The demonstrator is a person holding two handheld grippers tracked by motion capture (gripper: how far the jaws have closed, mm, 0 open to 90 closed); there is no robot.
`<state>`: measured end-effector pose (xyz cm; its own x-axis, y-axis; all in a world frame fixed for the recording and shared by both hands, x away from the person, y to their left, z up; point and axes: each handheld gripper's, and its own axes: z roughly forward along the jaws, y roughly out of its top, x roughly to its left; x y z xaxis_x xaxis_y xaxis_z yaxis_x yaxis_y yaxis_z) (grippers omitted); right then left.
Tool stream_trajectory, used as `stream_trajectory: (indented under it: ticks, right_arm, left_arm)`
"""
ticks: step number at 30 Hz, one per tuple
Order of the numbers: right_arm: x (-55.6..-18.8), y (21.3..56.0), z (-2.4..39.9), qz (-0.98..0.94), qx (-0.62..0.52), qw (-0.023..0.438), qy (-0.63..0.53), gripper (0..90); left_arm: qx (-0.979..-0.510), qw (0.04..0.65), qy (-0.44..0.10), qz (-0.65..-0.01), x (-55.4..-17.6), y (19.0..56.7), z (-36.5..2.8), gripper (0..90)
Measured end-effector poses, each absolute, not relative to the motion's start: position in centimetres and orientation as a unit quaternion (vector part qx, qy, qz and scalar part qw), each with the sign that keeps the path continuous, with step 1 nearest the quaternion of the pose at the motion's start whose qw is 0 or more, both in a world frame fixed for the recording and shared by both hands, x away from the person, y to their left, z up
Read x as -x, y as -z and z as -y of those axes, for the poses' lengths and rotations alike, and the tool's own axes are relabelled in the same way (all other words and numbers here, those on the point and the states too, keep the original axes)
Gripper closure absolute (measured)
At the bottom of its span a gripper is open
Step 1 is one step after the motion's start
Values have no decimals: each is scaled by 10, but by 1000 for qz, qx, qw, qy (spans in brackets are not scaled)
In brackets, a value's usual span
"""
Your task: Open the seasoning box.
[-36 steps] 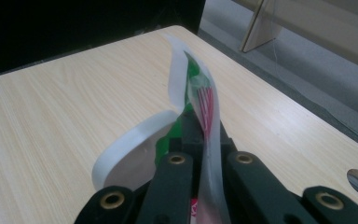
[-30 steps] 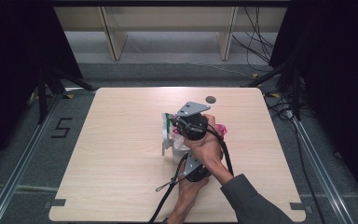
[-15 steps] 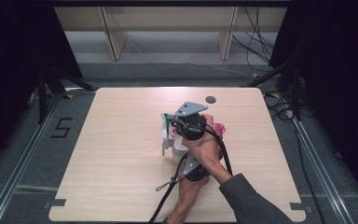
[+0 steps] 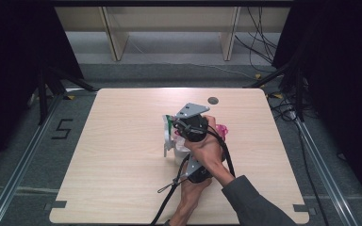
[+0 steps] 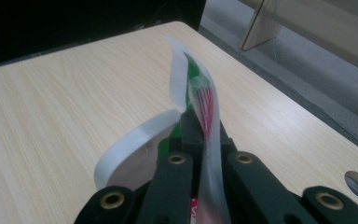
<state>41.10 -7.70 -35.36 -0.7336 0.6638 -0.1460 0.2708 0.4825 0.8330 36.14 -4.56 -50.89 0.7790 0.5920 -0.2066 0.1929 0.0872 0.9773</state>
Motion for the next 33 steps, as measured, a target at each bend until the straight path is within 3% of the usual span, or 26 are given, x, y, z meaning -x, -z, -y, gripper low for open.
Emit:
stream_trajectory:
  ticks: [19,33]
  right_arm:
    - [-412,351,78,-826,-276,235,-431,900]
    - [-408,343,98,-807,-290,212,-470,900]
  left_arm:
    - [-661,673,-150,-296,-362,509,45,745]
    - [-672,659,-139,-308,-362,510,39,735]
